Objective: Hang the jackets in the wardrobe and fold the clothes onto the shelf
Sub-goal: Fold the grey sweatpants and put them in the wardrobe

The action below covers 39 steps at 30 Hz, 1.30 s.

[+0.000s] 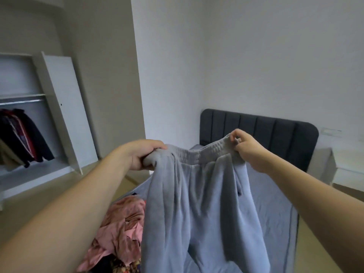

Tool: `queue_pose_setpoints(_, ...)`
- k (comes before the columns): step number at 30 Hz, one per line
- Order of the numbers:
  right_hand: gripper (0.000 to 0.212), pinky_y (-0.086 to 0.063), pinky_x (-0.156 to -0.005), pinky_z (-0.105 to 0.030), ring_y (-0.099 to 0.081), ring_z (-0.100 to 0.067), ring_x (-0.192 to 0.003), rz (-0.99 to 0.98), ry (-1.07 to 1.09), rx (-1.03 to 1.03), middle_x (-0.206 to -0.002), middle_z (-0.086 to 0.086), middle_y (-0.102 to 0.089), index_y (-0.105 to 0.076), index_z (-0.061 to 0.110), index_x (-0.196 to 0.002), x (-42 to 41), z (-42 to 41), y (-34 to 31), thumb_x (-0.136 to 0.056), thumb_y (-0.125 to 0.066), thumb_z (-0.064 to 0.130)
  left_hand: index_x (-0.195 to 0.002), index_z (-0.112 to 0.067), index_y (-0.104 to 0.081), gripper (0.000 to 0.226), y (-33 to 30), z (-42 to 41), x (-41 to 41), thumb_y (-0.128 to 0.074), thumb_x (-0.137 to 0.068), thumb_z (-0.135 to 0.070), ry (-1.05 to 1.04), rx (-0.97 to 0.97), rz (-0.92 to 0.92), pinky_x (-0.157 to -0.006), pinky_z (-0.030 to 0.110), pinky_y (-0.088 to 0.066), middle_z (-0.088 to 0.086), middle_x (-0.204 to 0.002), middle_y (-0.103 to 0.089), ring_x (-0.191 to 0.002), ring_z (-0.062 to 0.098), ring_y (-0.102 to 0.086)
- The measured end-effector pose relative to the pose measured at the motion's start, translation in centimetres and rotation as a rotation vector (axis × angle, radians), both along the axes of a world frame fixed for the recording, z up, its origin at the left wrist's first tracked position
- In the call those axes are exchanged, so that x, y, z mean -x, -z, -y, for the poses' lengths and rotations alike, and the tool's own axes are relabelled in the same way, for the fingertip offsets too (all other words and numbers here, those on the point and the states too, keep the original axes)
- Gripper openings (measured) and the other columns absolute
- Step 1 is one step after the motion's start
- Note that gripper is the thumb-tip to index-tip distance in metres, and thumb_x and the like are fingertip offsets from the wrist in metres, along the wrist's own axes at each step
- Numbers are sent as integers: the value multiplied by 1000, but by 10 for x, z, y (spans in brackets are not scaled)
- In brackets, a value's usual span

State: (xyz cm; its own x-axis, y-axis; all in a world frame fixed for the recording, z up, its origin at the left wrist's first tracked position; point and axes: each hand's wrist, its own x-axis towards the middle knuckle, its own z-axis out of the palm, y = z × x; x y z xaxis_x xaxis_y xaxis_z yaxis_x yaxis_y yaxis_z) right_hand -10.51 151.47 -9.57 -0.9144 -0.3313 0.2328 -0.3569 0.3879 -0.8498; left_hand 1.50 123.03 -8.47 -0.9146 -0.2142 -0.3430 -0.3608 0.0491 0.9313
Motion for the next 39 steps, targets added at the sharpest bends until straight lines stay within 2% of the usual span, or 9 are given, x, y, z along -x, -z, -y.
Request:
queue_pose_setpoints(5, 42, -33, -53, -23, -42, -15, -63, -62, -159, 29, -61, 1, -51, -57, 16, -61, -39, -27, -13, -74, -29, -12, -101, -11, -59, 14, -36, -96, -16, -52, -91, -3, -127, 53, -160, -65, 46, -61, 17, -102, -65, -81, 26, -66)
queue_pose_setpoints(8, 30, -40, -66, -21, -51, -8, -81, -87, -299, 76, -87, 7, -59, -68, 16, -86, -60, -48, -26, -84, -42, 2, -112, -9, -57, 22, -53, -139, -25, -48, -93, -4, -222, 72, -236, -51, 36, -58, 16, -114, -59, -87, 27, -63)
queue_pose_setpoints(13, 48, -37, -95, -25, -46, -7, -109, -164, -501, -171, -117, 5, -36, -53, 26, -123, -78, -75, -39, -81, -71, 41, -113, 9, -53, 37, -70, -184, -49, -33, -85, -2, -160, 93, -195, -71, 42, -59, 25, -104, -67, -88, 35, -67)
queue_pose_setpoints(17, 28, -35, -74, -8, -47, -3, -89, -365, -425, -180, -100, 8, -39, -58, 24, -103, -85, -82, -47, -82, -74, 34, -116, 6, -59, 36, -70, -197, -63, -29, -103, -9, 53, 268, -160, -81, 33, -58, 18, -95, -74, -91, 29, -70)
queue_pose_setpoints(23, 23, -44, -71, -35, -55, -16, -74, -145, -368, 120, -80, -5, -60, -63, 5, -85, -93, -89, -52, -96, -52, 22, -81, -14, -56, 11, -44, -196, -77, -60, -85, -24, 135, 638, -44, -52, 23, -38, 3, -54, -58, -46, 15, -43)
queue_pose_setpoints(29, 19, -53, -86, -50, -64, -35, -93, -84, -303, 126, -95, -20, -67, -65, 8, -92, -97, -84, -21, -96, -51, 21, -84, -20, -59, 5, 1, -171, -93, -58, -85, -26, 161, 1010, 76, -63, 27, -43, 2, -86, -61, -75, 21, -54)
queue_pose_setpoints(33, 39, -43, -74, -13, -58, -8, -90, -264, -435, -97, -97, 11, -61, -57, 32, -112, -107, -70, 6, -85, -55, 4, -63, -15, -42, 22, 16, -139, -107, -56, -76, -25, -125, 1457, -66, -48, 27, -29, -2, -66, -44, -64, 26, -48)
queue_pose_setpoints(35, 60, -44, -67, -15, -58, -9, -87, -170, -419, -200, -96, 10, -59, -45, 36, -131, -113, -56, 22, -78, -59, 12, -63, -17, -39, 25, 34, -126, -113, -61, -74, -24, -211, 1376, -185, -46, 29, -25, -3, -66, -42, -62, 22, -45)
queue_pose_setpoints(39, 12, -39, -53, -26, -48, -17, -65, 110, -434, -353, -73, -1, -53, -53, 15, -80, -129, -26, 64, -71, -61, 13, -66, -19, -44, 19, 85, -94, -126, -62, -70, -13, -270, 989, -310, -48, 26, -28, -7, -63, -49, -59, 8, -44)
